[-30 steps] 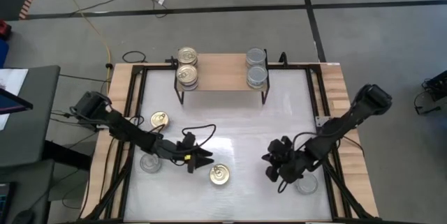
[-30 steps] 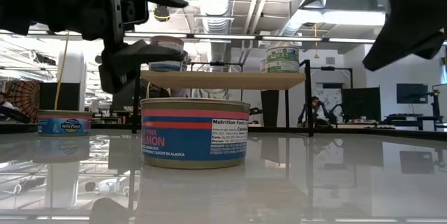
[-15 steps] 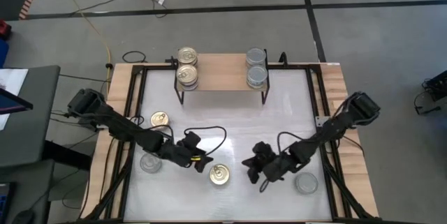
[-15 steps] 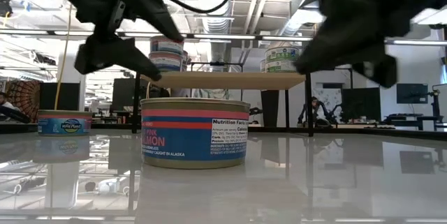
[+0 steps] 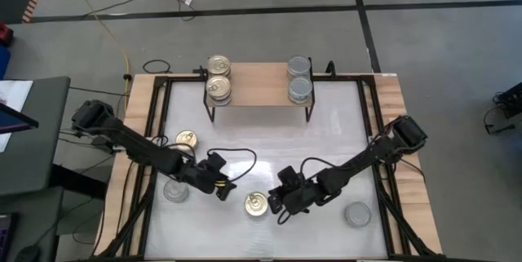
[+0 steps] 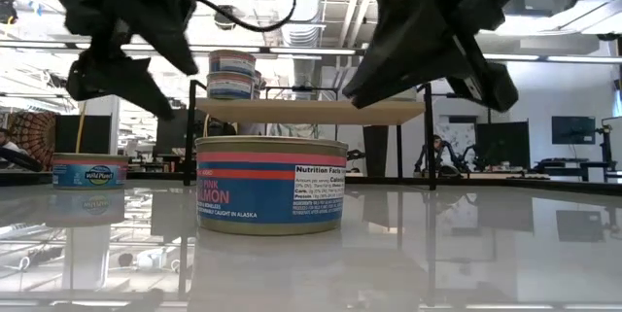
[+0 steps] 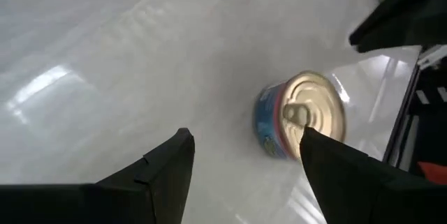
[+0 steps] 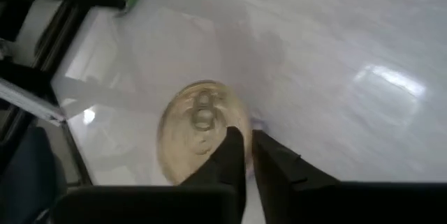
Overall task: Stack canned seafood by type on shelf
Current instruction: Put the blue pink tuna can on the shelf
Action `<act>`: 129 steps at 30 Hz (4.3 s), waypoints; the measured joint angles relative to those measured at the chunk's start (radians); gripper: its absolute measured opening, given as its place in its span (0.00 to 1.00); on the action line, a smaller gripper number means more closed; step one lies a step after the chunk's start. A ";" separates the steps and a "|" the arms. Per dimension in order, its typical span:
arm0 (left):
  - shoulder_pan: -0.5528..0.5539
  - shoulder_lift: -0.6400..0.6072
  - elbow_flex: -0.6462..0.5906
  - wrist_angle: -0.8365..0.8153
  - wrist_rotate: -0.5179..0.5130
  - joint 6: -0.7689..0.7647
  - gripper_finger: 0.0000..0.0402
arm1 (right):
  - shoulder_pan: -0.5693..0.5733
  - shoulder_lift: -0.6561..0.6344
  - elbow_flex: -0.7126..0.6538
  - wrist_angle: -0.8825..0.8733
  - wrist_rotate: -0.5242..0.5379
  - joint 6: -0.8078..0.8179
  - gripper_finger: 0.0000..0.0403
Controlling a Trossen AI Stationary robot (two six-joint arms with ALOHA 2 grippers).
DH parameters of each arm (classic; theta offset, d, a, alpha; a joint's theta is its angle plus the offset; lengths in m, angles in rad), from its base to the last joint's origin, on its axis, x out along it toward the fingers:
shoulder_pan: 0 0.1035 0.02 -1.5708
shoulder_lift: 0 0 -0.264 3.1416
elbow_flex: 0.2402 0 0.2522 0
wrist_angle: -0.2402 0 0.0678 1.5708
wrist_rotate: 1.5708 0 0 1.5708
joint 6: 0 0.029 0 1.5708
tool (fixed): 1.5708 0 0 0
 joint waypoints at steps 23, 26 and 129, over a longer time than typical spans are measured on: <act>-0.007 -0.198 -0.182 0.070 0.062 0.088 0.62 | 0.009 0.000 0.018 -0.026 -0.016 0.264 0.75; -0.008 -0.162 -0.181 0.117 0.071 0.091 0.62 | 0.009 0.023 0.020 -0.035 -0.015 0.318 0.73; -0.104 0.406 -0.004 0.669 0.108 -0.705 0.62 | 0.048 0.177 0.061 0.074 0.014 0.280 0.06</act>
